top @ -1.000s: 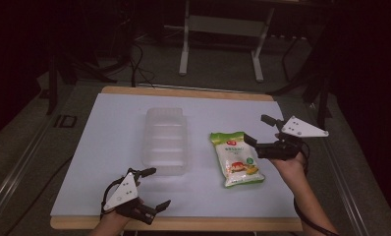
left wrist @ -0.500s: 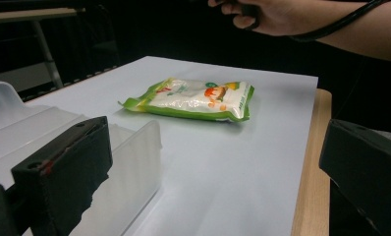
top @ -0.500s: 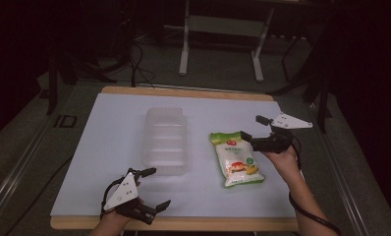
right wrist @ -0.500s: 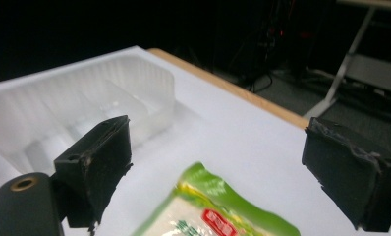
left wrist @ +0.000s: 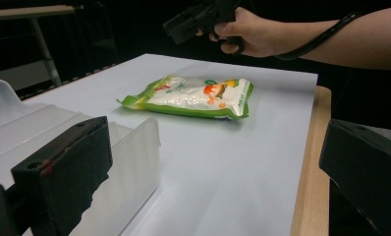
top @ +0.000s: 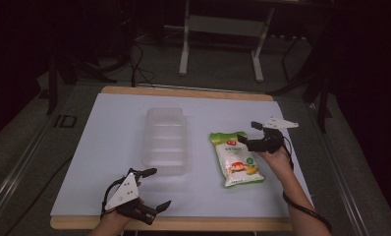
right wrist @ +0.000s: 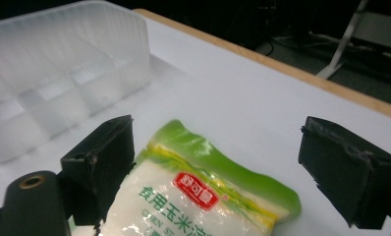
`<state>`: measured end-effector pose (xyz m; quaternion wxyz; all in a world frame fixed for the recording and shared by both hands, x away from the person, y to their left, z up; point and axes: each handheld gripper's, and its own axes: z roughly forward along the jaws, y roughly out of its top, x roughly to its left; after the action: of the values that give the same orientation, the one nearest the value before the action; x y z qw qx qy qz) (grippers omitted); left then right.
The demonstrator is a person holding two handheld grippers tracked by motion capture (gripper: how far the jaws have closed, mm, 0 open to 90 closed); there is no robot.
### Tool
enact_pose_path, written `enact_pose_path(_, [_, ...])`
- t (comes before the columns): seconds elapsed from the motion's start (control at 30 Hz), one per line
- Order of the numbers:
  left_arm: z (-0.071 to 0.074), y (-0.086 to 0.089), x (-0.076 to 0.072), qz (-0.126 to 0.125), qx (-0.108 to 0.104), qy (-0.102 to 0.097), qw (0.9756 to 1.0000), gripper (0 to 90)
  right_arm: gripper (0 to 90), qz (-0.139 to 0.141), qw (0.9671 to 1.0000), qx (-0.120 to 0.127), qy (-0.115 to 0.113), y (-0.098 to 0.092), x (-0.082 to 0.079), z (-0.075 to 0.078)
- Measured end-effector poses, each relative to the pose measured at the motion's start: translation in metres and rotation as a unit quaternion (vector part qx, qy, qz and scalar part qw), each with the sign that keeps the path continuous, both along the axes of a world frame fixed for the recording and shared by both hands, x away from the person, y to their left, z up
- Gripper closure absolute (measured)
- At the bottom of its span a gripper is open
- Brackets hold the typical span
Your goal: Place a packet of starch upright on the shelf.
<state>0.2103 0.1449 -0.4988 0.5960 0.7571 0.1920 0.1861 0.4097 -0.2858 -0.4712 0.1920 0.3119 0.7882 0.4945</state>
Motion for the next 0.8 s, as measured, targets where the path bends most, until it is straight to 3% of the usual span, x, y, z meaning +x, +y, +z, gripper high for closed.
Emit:
enact_pose_path(0.2, [0.000,0.000,0.000,0.001,0.003,0.000,1.0000,0.0,12.9,-0.008,0.9997,-0.009,0.023,-0.002,0.010,-0.018])
enact_pose_path(0.47, [-0.001,-0.001,0.000,0.001,0.005,0.000,1.0000,0.0,13.8,-0.022,0.9986,-0.034,0.033,-0.004,0.021,-0.036])
enact_pose_path(0.8, [-0.001,-0.001,0.000,0.001,0.007,-0.001,1.0000,0.0,14.1,-0.027,0.9971,-0.041,0.058,-0.005,0.029,-0.052])
